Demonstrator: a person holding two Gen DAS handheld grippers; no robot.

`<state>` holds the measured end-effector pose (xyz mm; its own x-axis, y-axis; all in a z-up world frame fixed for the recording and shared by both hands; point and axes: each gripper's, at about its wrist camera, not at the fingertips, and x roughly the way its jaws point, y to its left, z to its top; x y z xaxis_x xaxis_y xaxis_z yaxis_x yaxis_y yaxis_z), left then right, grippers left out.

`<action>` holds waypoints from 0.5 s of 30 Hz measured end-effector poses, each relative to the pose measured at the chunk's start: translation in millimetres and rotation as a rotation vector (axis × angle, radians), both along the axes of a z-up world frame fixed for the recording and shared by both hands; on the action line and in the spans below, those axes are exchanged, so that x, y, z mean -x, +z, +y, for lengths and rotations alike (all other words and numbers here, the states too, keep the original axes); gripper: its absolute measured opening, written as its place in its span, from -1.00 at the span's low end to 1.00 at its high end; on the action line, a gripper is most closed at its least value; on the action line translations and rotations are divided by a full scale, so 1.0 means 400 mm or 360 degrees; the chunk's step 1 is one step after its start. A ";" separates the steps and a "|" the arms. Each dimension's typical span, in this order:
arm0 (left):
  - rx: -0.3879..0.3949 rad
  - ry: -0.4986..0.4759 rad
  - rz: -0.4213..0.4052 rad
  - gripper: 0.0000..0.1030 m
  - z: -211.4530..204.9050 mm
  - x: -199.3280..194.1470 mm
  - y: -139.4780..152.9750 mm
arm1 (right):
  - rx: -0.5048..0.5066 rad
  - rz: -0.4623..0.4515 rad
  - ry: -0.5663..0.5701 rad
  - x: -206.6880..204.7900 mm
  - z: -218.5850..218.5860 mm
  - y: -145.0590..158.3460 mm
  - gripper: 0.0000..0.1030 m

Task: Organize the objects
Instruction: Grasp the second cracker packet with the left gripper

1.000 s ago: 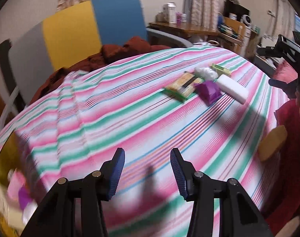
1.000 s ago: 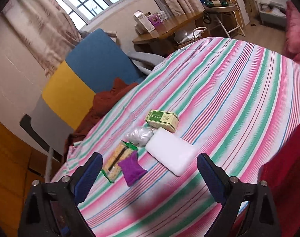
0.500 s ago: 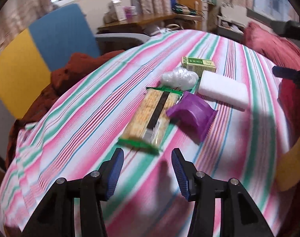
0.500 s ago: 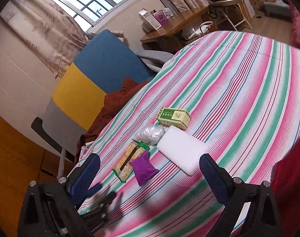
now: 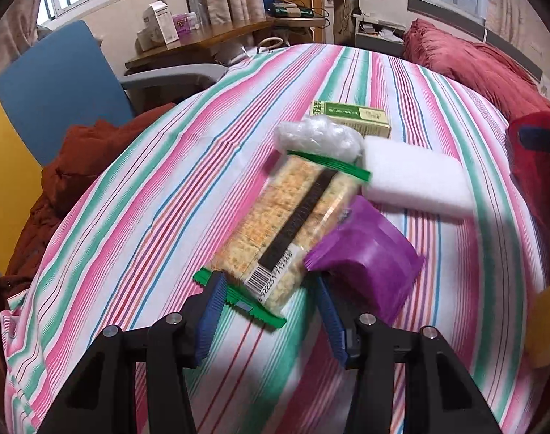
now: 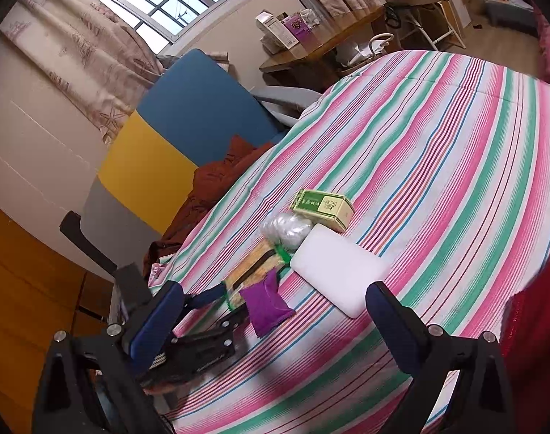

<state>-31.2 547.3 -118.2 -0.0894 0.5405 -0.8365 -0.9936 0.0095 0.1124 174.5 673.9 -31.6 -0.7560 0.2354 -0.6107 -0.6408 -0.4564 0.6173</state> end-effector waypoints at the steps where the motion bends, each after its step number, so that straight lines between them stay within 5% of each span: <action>1: -0.0008 0.0016 -0.0005 -0.05 0.001 -0.001 -0.001 | 0.0002 -0.0003 0.0000 0.001 0.000 -0.001 0.97; 5: -0.0029 0.0053 -0.0044 -0.26 -0.036 -0.001 -0.006 | 0.0016 -0.0009 -0.0009 0.000 0.002 -0.004 0.97; 10: -0.0039 0.0169 -0.0153 -0.27 -0.127 0.014 -0.005 | 0.0019 -0.0013 -0.0010 -0.001 0.001 -0.005 0.97; 15: -0.0019 0.0188 -0.0121 -0.27 -0.197 0.015 0.008 | 0.0027 -0.0019 -0.0011 -0.003 0.003 -0.006 0.97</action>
<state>-37.2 468.4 -114.8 -0.0894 0.5398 -0.8370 -0.9934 -0.1089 0.0358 175.8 675.3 -33.9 -0.7472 0.2303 -0.6235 -0.6512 -0.4414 0.6173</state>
